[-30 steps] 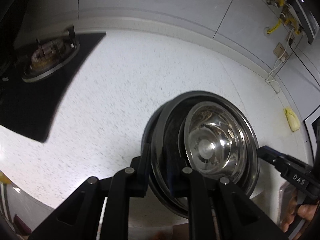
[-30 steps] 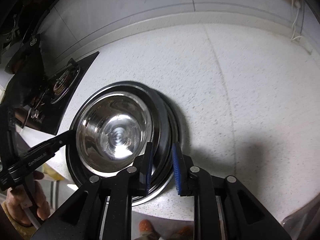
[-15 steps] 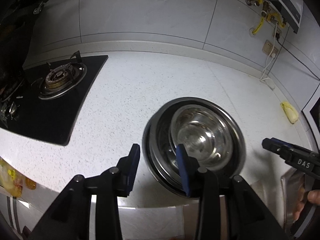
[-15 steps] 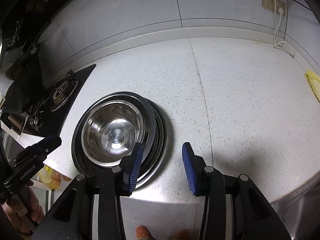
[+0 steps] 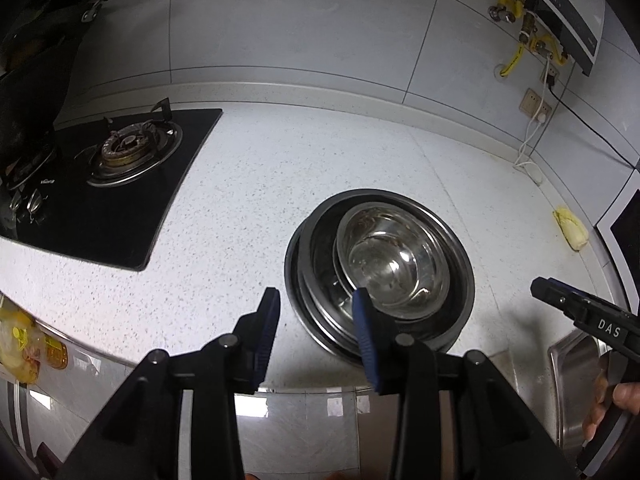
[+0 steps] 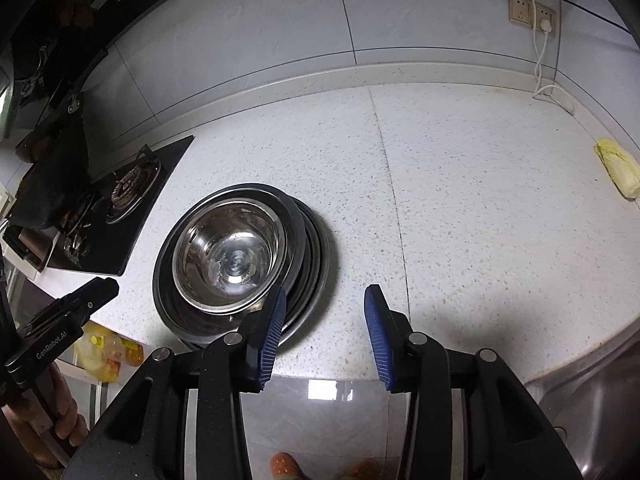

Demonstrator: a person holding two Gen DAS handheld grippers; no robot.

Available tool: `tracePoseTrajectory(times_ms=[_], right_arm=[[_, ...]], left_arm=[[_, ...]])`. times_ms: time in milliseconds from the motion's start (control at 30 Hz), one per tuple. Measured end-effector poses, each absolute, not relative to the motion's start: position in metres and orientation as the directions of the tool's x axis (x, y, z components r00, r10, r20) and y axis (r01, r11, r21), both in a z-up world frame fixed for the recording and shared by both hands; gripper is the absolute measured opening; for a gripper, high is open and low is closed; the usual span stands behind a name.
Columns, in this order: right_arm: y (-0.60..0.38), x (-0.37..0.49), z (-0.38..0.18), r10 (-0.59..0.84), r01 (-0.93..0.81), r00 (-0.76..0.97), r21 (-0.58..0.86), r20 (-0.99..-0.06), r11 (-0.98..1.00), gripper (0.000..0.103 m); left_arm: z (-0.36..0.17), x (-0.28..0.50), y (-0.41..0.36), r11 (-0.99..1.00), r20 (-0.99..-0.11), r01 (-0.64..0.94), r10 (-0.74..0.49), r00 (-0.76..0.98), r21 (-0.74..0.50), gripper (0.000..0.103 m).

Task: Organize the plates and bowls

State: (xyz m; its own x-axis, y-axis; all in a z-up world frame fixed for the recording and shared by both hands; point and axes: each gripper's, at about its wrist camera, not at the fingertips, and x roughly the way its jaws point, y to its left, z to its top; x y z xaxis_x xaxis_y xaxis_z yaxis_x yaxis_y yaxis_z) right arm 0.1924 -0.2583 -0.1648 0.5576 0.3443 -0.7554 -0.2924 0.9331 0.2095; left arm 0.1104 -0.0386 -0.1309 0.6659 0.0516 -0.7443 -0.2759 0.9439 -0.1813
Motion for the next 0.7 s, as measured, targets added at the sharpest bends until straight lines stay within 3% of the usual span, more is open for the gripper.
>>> tracePoseTrajectory(times_ms=[400,600,700], right_arm=[[-0.269,0.162,-0.154,0.289,-0.257,0.634,0.157,-0.717,0.953,0.044],[-0.276,0.147,-0.144,0.275,-0.246,0.666,0.145,-0.693,0.959,0.046],[-0.278,0.139,-0.14,0.276,-0.244,0.676,0.146,-0.683,0.959,0.052]], left_arm=[[-0.111,0.087,-0.036,0.932,-0.713,-0.356,0.209,0.67,-0.062,0.036],[-0.1,0.073,-0.032,0.931,-0.698,-0.358,0.213,0.684,-0.066,0.036],[-0.096,0.067,-0.032,0.932,-0.692,-0.356,0.213,0.69,-0.069,0.036]])
